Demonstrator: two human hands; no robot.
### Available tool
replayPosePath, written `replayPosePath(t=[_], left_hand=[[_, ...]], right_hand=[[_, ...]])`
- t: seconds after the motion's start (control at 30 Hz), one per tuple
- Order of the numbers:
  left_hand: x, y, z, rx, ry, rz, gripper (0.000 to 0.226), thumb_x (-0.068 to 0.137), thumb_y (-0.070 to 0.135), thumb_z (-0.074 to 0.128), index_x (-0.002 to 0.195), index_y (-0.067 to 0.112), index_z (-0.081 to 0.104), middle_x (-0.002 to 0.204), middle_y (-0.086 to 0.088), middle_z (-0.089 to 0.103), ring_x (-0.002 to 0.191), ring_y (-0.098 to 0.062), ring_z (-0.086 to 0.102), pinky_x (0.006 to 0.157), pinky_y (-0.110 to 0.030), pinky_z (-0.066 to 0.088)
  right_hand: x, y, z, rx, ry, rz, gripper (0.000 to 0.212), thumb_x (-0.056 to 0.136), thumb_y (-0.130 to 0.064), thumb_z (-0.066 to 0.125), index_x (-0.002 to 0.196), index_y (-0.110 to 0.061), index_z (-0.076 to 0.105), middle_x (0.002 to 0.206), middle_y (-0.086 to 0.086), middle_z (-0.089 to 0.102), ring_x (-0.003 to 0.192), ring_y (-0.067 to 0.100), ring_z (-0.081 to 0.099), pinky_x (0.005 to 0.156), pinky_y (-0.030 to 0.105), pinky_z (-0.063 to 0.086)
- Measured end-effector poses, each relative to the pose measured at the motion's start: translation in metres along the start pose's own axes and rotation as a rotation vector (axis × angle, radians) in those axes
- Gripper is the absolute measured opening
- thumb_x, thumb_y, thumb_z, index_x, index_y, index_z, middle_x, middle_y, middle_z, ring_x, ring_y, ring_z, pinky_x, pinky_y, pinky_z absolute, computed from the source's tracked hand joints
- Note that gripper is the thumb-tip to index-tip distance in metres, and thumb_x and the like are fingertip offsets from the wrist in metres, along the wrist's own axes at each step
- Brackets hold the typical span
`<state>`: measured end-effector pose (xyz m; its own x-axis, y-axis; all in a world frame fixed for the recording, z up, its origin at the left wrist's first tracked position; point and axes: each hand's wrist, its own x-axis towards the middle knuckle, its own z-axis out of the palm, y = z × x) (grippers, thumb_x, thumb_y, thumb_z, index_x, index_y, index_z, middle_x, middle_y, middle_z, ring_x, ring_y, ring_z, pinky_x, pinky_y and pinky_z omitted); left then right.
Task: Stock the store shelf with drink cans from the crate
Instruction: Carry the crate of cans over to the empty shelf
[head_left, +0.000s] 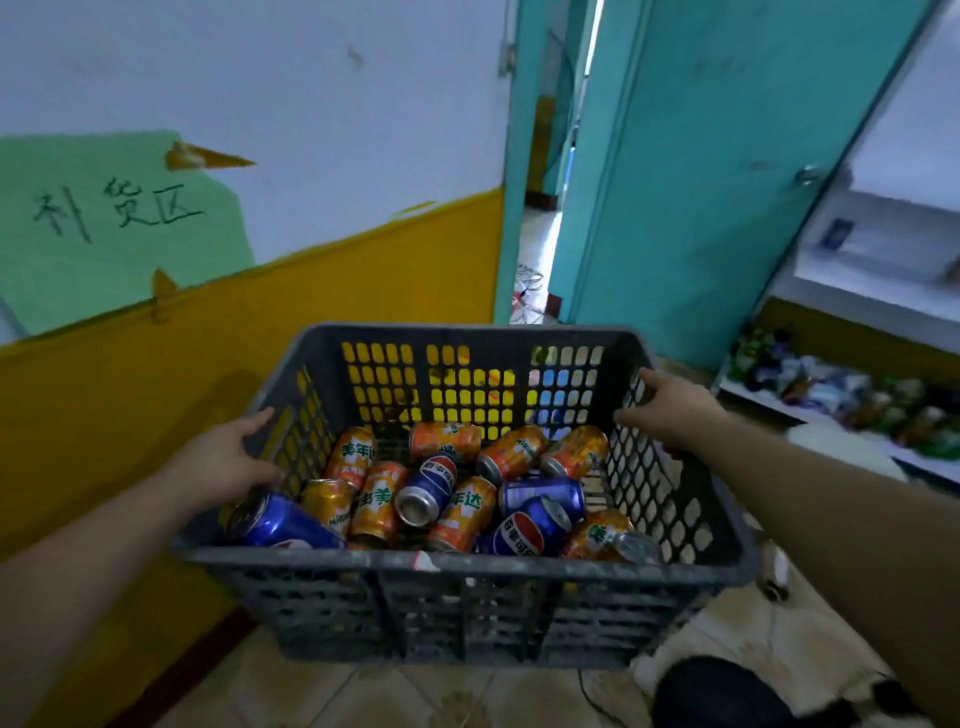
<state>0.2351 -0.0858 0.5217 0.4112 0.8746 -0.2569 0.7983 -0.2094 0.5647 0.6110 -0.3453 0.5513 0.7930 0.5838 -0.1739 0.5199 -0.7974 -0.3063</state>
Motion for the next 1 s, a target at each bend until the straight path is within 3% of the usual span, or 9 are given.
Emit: replayPosePath(t=[0.07, 0.17, 0.27, 0.37, 0.5, 0.6, 0.73, 0.87, 1.0], left_hand=[[0.006, 0.031, 0.017, -0.013, -0.025, 0.012, 0.090, 0.072, 0.010, 0.080, 0.147, 0.030, 0.033, 0.084, -0.019, 0.068, 0.051, -0.026, 0.054, 0.047, -0.035, 0.043], [0.018, 0.076, 0.042, -0.011, -0.057, 0.061, 0.089, 0.073, 0.008, 0.079, 0.147, 0.027, 0.033, 0.110, -0.024, 0.064, 0.050, -0.022, 0.051, 0.047, -0.028, 0.038], [0.038, 0.114, 0.065, 0.011, -0.092, 0.100, 0.086, 0.074, 0.009, 0.079, 0.146, 0.026, 0.034, 0.112, -0.021, 0.064, 0.053, -0.022, 0.054, 0.047, -0.028, 0.040], [0.066, 0.149, 0.085, 0.021, -0.146, 0.138, 0.085, 0.074, 0.010, 0.079, 0.146, 0.027, 0.036, 0.089, -0.015, 0.069, 0.053, -0.025, 0.058, 0.050, -0.031, 0.045], [0.110, 0.195, 0.109, 0.020, -0.224, 0.200, 0.084, 0.074, 0.004, 0.077, 0.145, 0.024, 0.037, 0.082, -0.018, 0.070, 0.060, -0.031, 0.062, 0.057, -0.042, 0.052], [0.149, 0.232, 0.127, 0.038, -0.272, 0.262, 0.084, 0.074, 0.003, 0.075, 0.145, 0.023, 0.037, 0.077, -0.017, 0.070, 0.051, -0.024, 0.055, 0.051, -0.034, 0.045], [0.190, 0.290, 0.149, 0.090, -0.324, 0.384, 0.081, 0.075, 0.003, 0.075, 0.145, 0.020, 0.038, 0.084, -0.010, 0.064, 0.052, -0.022, 0.052, 0.044, -0.026, 0.041], [0.216, 0.350, 0.170, 0.180, -0.339, 0.509, 0.081, 0.074, 0.009, 0.078, 0.145, 0.022, 0.039, 0.115, -0.014, 0.060, 0.064, -0.019, 0.057, 0.052, -0.026, 0.042], [0.237, 0.408, 0.202, 0.209, -0.395, 0.556, 0.083, 0.075, 0.007, 0.076, 0.146, 0.022, 0.036, 0.107, -0.017, 0.065, 0.070, -0.026, 0.063, 0.058, -0.028, 0.047]], right_hand=[[0.005, 0.029, -0.017, 0.019, 0.003, 0.038, 0.073, 0.086, -0.047, 0.066, 0.148, -0.028, 0.032, 0.100, 0.008, 0.060, 0.072, 0.019, 0.062, 0.059, 0.026, 0.049], [0.016, 0.067, -0.036, 0.072, 0.028, 0.122, 0.075, 0.085, -0.045, 0.068, 0.149, -0.030, 0.030, 0.099, 0.006, 0.058, 0.071, 0.018, 0.064, 0.050, 0.026, 0.050], [0.025, 0.099, -0.048, 0.095, 0.037, 0.186, 0.076, 0.085, -0.043, 0.068, 0.149, -0.029, 0.030, 0.100, 0.005, 0.055, 0.073, 0.019, 0.064, 0.054, 0.030, 0.054], [0.037, 0.128, -0.053, 0.129, 0.055, 0.280, 0.076, 0.085, -0.039, 0.069, 0.149, -0.031, 0.028, 0.101, 0.006, 0.053, 0.077, 0.019, 0.062, 0.057, 0.031, 0.054], [0.060, 0.150, -0.065, 0.114, 0.071, 0.365, 0.077, 0.085, -0.042, 0.068, 0.150, -0.029, 0.028, 0.117, 0.011, 0.058, 0.087, 0.022, 0.062, 0.068, 0.035, 0.056], [0.077, 0.163, -0.072, 0.130, 0.093, 0.446, 0.073, 0.086, -0.042, 0.068, 0.147, -0.029, 0.032, 0.095, 0.006, 0.057, 0.079, 0.021, 0.064, 0.060, 0.032, 0.056], [0.094, 0.185, -0.077, 0.146, 0.150, 0.559, 0.072, 0.085, -0.041, 0.069, 0.147, -0.028, 0.033, 0.091, 0.004, 0.056, 0.077, 0.021, 0.064, 0.071, 0.038, 0.059], [0.109, 0.213, -0.086, 0.190, 0.203, 0.667, 0.078, 0.086, -0.041, 0.069, 0.150, -0.030, 0.027, 0.100, 0.008, 0.056, 0.068, 0.019, 0.064, 0.050, 0.028, 0.052], [0.134, 0.255, -0.099, 0.207, 0.215, 0.718, 0.081, 0.084, -0.043, 0.070, 0.151, -0.030, 0.026, 0.110, 0.013, 0.062, 0.061, 0.019, 0.064, 0.044, 0.025, 0.050]])
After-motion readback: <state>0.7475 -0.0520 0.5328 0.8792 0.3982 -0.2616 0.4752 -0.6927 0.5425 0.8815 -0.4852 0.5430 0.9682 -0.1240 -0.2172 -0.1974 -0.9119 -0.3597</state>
